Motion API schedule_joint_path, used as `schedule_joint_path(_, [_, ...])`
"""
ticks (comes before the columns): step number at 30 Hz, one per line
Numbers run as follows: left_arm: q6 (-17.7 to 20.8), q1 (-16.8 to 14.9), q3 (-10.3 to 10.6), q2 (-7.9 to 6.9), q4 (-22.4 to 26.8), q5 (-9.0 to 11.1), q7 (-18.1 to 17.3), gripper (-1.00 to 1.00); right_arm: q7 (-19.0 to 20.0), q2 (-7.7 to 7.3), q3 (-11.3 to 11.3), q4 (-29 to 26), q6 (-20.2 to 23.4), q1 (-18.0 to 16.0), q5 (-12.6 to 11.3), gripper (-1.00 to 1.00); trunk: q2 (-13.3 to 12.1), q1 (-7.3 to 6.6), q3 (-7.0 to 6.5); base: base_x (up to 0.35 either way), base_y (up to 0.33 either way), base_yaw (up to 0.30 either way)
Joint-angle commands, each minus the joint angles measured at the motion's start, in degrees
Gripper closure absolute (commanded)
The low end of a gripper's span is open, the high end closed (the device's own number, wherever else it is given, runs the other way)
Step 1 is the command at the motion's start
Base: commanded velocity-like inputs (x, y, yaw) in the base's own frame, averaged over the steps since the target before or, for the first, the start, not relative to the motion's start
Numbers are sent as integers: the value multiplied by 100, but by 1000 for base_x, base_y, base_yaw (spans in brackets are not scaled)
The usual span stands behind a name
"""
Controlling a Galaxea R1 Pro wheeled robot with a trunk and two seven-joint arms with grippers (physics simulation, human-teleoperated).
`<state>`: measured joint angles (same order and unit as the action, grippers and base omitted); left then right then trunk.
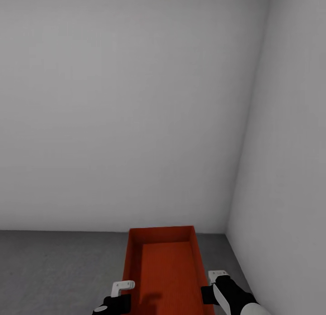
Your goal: Move the two storage containers from the living room to the garage. In the garage, place one container on the floor and stack the other container on top of it (either order is fine).
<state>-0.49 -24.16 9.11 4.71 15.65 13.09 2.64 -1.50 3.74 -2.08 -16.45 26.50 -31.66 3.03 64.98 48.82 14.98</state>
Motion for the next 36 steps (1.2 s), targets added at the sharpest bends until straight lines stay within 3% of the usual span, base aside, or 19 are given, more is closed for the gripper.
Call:
schedule_joint_path(1, [-2, -1, 65, -234, -9, 106, -140, 100, 252, -5, -5, -26, 22, -7, -139, 100, 5, 2, 7, 171, -29, 0])
schedule_joint_path(23, [6, -1, 65, -234, -9, 106, -136, 100, 255, -5, -11, -26, 22, -7, -144, 100, 5, 2, 7, 190, -52, 0])
schedule_joint_path(36, [6, -1, 65, -234, -9, 106, -138, 100, 255, -5, -10, -25, 22, -7, -145, 100, 5, 2, 7, 33, -82, 0])
